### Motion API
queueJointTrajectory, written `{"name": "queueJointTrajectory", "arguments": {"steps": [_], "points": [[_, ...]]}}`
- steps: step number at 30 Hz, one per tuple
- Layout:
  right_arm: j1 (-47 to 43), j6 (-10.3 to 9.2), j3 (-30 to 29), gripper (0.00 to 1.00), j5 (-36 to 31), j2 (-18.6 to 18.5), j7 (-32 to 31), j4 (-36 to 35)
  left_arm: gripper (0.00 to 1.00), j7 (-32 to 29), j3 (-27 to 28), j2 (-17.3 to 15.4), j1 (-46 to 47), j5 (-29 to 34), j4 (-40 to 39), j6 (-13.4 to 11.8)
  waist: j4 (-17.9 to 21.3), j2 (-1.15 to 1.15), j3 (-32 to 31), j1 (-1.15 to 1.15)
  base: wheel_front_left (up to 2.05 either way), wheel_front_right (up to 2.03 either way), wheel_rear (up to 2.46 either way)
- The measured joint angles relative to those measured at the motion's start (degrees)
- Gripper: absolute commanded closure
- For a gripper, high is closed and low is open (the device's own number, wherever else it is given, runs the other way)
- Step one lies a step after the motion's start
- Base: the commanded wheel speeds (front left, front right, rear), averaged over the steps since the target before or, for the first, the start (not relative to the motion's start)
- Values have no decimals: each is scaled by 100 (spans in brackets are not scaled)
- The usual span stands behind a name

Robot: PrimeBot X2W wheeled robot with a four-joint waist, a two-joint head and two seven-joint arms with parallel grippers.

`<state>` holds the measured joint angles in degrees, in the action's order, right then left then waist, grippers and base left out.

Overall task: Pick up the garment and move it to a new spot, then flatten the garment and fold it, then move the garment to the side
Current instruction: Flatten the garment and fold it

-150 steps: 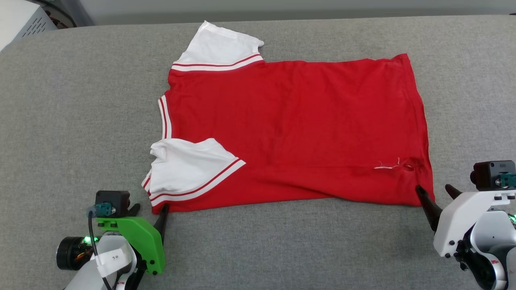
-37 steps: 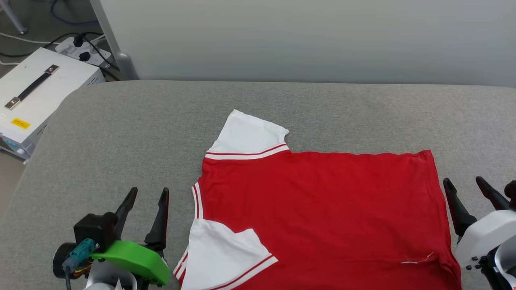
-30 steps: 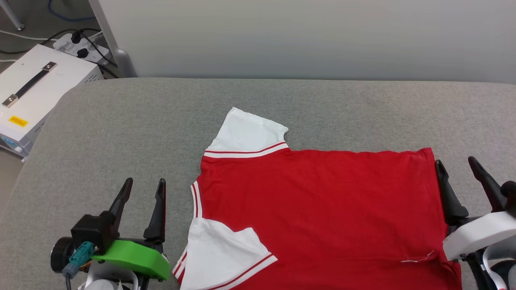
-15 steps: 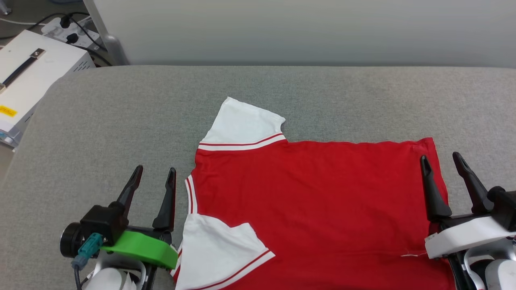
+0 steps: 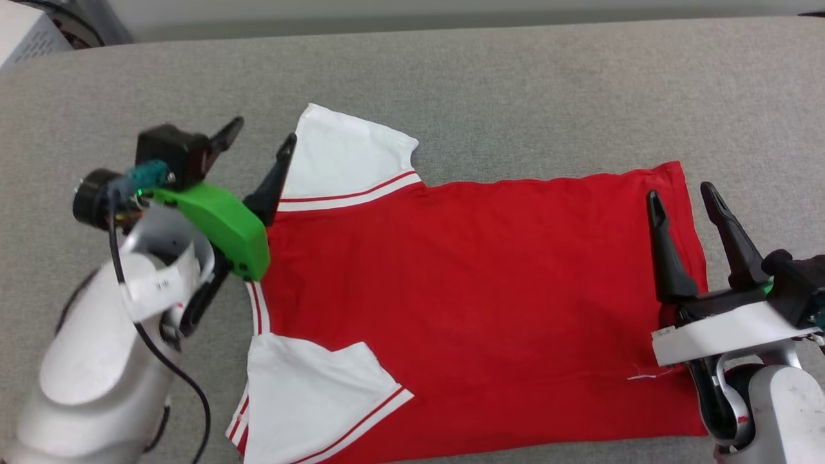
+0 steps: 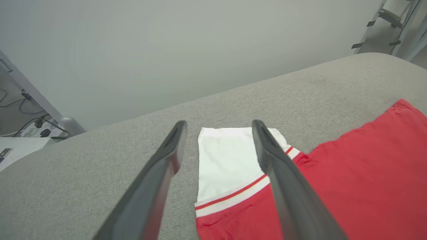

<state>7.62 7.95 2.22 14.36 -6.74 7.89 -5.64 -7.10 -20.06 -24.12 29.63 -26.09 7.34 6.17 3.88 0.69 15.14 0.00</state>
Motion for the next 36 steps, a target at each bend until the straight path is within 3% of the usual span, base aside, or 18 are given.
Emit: {"name": "queueJointTrajectory", "arguments": {"steps": [10, 14, 20, 32, 33, 34, 36], "points": [[428, 0, 354, 0, 74, 218, 408, 337, 0, -2721, -754, -758, 1937, -975, 838, 115, 623, 0, 706, 0, 0, 0, 0], [539, 0, 542, 0, 148, 276, 510, 544, 0, -3412, -1048, -1007, 2403, -1247, 1113, 115, 886, 0, 921, 1, 0, 0, 0], [649, 0, 628, 0, 199, 307, 603, 726, 0, -3688, -1284, -1366, 2807, -1289, 1577, 115, 1235, 0, 1185, 0, 0, 0, 0], [729, 0, 797, 0, 215, 341, 658, 920, 0, -3417, -1592, -1550, 3205, -1005, 2535, 116, 1609, 0, 1521, 0, 0, 0, 0], [729, 0, 812, 0, 214, 343, 658, 938, 47, -3466, -1614, -1550, 3222, -1090, 2577, 116, 1614, 0, 1517, 0, 0, 0, 0], [729, 0, 821, 0, 214, 345, 658, 949, 100, -3528, -1641, -1549, 3243, -1176, 2605, 116, 1612, 0, 1509, 0, 0, 0, 0], [729, 0, 817, 0, 213, 350, 658, 961, 100, -3589, -1714, -1546, 3246, -1266, 2605, 116, 1603, 0, 1482, 0, 0, 0, 0]]}}
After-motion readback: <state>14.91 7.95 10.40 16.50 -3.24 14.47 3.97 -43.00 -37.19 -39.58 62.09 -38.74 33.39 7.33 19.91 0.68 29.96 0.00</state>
